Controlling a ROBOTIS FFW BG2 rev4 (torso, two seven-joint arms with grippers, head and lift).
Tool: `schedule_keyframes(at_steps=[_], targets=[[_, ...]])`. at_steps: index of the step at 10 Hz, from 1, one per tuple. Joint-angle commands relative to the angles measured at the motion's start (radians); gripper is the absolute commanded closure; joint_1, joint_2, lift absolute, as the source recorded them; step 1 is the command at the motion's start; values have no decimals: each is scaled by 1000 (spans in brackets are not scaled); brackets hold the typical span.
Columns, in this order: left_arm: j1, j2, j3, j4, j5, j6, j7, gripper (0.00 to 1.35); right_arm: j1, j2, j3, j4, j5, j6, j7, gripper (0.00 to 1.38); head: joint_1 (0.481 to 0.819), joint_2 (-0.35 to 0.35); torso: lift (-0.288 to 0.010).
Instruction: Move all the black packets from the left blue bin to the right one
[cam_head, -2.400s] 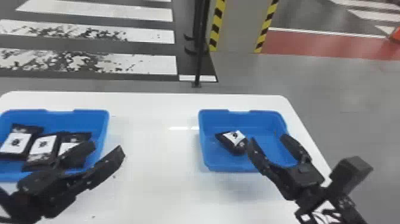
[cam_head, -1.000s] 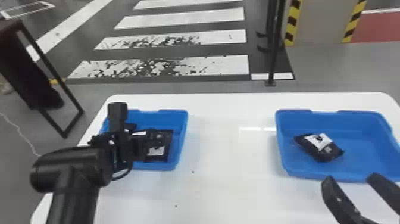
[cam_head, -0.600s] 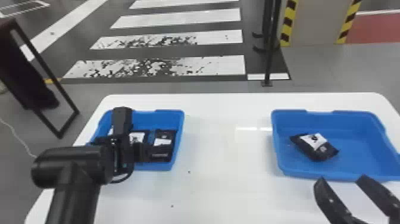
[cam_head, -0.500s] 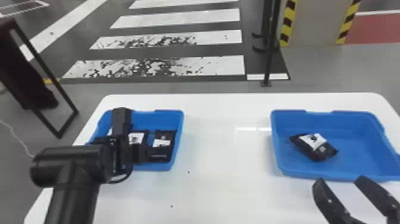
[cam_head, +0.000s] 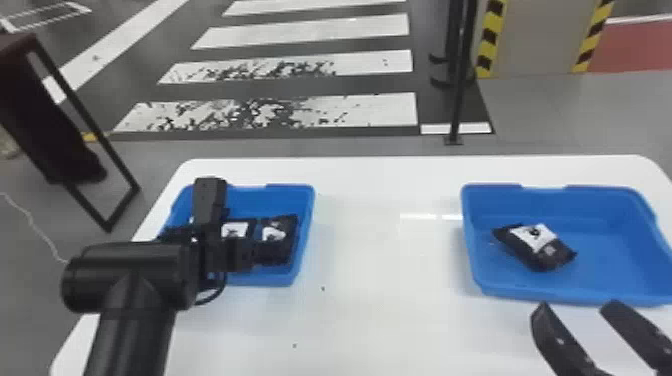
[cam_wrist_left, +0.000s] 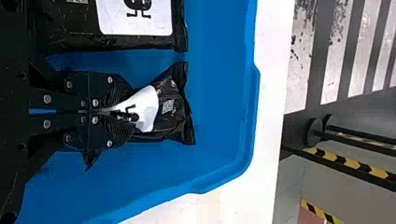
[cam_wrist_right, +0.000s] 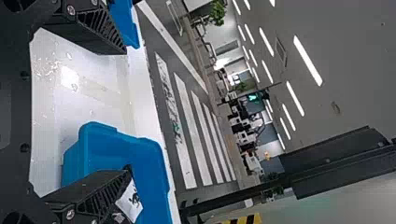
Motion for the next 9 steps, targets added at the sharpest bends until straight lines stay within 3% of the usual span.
schedule_keyframes(at_steps=[1, 4, 6, 9], targets=[[77, -3, 36, -132, 7, -24, -4, 1190, 0, 0, 2, -2, 0, 0, 1, 116, 695, 176, -140], [273, -6, 78, -441, 108, -88, -27, 1190, -22, -8, 2, 7, -24, 0, 13, 116, 695, 195, -140], [364, -11, 46, -527, 202, -215, -50, 1190, -83, -13, 2, 42, -48, 10, 56, 116, 695, 161, -140], [423, -20, -50, -583, 262, -269, -67, 1190, -182, -13, 20, 86, -76, 64, 133, 116, 695, 80, -140]])
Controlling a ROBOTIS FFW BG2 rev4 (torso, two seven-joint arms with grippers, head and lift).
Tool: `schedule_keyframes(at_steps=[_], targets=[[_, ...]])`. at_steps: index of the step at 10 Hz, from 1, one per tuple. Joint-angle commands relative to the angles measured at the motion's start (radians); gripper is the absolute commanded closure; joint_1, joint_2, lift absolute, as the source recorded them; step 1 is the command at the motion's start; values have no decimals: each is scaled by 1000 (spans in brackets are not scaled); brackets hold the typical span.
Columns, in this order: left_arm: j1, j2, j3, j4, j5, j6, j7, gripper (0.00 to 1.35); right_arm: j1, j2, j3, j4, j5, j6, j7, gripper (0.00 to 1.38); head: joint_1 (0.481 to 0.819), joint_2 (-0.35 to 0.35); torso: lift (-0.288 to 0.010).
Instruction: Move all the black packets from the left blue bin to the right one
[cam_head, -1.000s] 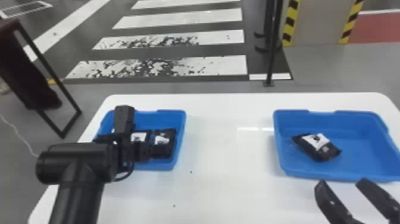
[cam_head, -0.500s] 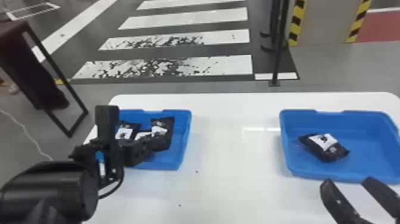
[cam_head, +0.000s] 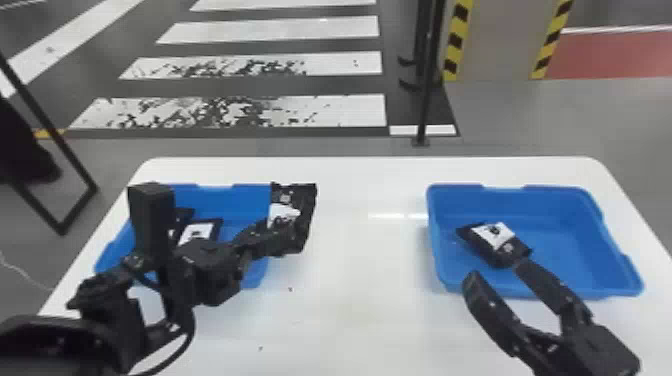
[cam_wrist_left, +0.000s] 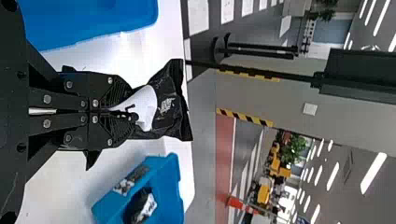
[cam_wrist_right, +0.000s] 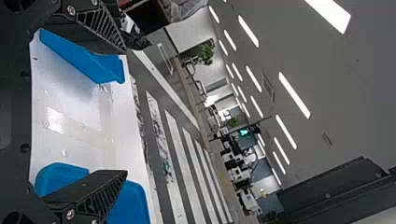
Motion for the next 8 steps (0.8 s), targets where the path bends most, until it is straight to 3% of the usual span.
schedule_keyframes(at_steps=[1, 5, 8], targets=[[6, 2, -68, -5, 25, -23, -6, 1190, -53, 0, 15, 15, -26, 46, 26, 116, 695, 69, -140], [-11, 17, -203, -8, 91, -25, -12, 1190, -161, -23, 87, 81, -122, 129, 65, 116, 695, 2, -140], [-13, 22, -251, -10, 129, -13, -14, 1190, -230, -37, 91, 140, -168, 144, 65, 116, 695, -32, -140]])
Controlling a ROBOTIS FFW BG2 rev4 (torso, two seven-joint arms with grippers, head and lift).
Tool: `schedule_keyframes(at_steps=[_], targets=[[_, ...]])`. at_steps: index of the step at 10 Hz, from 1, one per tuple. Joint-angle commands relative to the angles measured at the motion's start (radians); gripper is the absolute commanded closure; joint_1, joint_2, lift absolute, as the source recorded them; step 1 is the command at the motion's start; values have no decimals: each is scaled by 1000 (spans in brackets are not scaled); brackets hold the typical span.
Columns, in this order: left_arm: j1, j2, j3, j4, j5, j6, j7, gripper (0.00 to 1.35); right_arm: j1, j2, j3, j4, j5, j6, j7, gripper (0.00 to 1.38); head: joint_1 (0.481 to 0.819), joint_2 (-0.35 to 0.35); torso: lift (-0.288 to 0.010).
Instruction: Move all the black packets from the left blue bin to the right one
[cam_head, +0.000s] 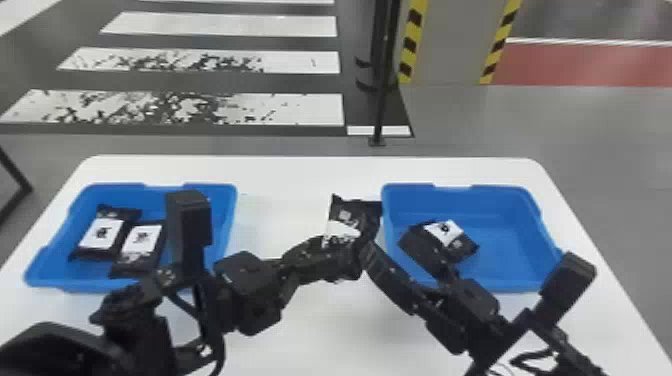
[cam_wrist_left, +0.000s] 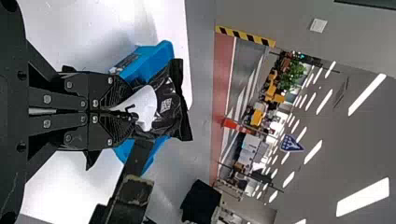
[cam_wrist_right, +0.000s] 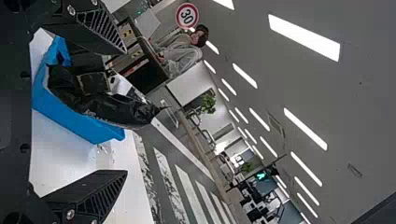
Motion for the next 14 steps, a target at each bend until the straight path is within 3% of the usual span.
schedule_keyframes(at_steps=[1, 2, 3, 4, 6, 8, 9, 10, 11, 12, 14], targets=[[0, 1, -23, 0, 17, 12, 0, 1190, -31, -4, 0, 17, -10, 1, -3, 116, 695, -46, -140], [-2, 3, -35, 0, 23, 19, 0, 1190, -43, -6, 0, 22, -16, 1, -6, 116, 695, -60, -140], [-5, 4, -45, 0, 25, 24, 0, 1190, -51, -6, 4, 22, -16, 3, -9, 200, 695, -68, -140], [-5, 4, -49, 0, 29, 26, 0, 1190, -53, -7, 8, 32, -20, 11, -9, 637, 695, -79, -140], [-7, 6, -49, 0, 31, 26, 0, 1190, -53, -3, 8, 41, -40, 18, -17, 1253, 695, -85, -140], [-7, 6, -51, 0, 43, 24, 0, 1179, -53, -1, 8, 39, -50, -4, -26, 1279, 695, -86, -140], [0, 4, -45, 5, 55, -3, 6, 1110, -53, -1, 8, 39, -52, -6, -26, 1279, 695, -90, -140], [5, 0, -37, 17, 74, -8, 12, 809, -53, 0, 8, 41, -56, -6, -26, 1279, 695, -91, -140], [12, -3, -27, 24, 84, -6, 14, 364, -53, 2, 6, 44, -64, -4, -26, 1279, 695, -89, -140], [25, -5, -11, 24, 86, -13, 14, 87, -68, 2, -10, 64, -66, -4, -26, 1279, 695, -86, -140], [52, -16, 20, 24, 90, -20, 14, 142, -122, -4, -71, 113, -48, -4, -31, 1279, 695, -88, -140]])
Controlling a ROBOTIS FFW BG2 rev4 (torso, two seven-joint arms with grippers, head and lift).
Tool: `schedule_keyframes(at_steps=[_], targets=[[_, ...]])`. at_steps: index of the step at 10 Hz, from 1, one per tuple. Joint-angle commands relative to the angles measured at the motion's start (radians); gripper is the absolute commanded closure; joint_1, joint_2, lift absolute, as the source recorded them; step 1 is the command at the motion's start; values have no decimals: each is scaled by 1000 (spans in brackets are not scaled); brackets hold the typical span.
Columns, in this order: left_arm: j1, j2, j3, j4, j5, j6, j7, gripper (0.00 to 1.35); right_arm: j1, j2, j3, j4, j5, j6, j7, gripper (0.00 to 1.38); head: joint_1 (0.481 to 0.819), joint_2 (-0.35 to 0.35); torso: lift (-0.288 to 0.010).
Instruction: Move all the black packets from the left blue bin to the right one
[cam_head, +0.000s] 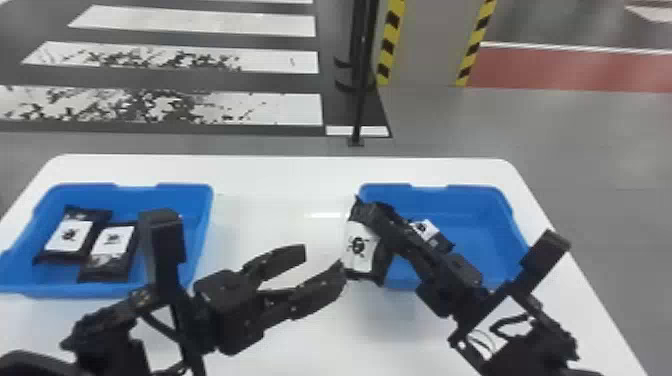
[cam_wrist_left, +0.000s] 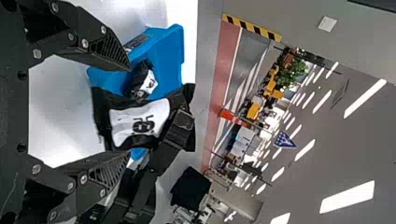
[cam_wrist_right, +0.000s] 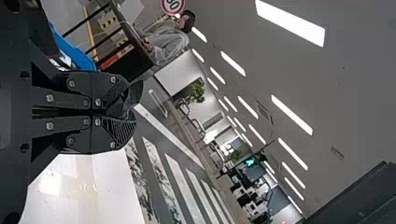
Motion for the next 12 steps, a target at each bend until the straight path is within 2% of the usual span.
schedule_keyframes(at_steps=[1, 3, 5, 6, 7, 8, 9, 10, 12], targets=[[20, -6, 19, 0, 10, -11, 0, 142, -60, -11, -60, 60, 28, 0, -3, 1279, 695, -101, -140], [44, -21, 47, -10, 28, -26, 0, 142, -180, -38, -155, 217, 150, 5, -12, 1279, 695, -142, -140], [52, -26, 69, -10, 34, -28, 0, 142, -271, -57, -225, 360, 257, 17, -21, 1277, 695, -216, -140], [57, -30, 85, -10, 32, -33, 0, 144, -300, -61, -247, 406, 293, 17, -31, 1204, 695, -253, -140], [64, -33, 103, -10, 32, -38, 0, 144, -315, -63, -247, 438, 301, 17, -38, 904, 695, -273, -140], [74, -36, 119, -10, 32, -41, 0, 144, -305, -63, -247, 428, 313, 15, -41, 404, 695, -278, -140], [79, -38, 137, -10, 20, -45, 0, 144, -258, -55, -247, 374, 333, -22, -43, 85, 695, -277, -140], [86, -43, 169, -10, -4, -63, 2, 144, -163, -34, -247, 252, 375, -39, -51, 91, 695, -269, -140], [101, -52, 246, -10, -44, -77, 6, 140, 83, 38, -245, -11, 459, -86, -87, 136, 695, -222, -140]])
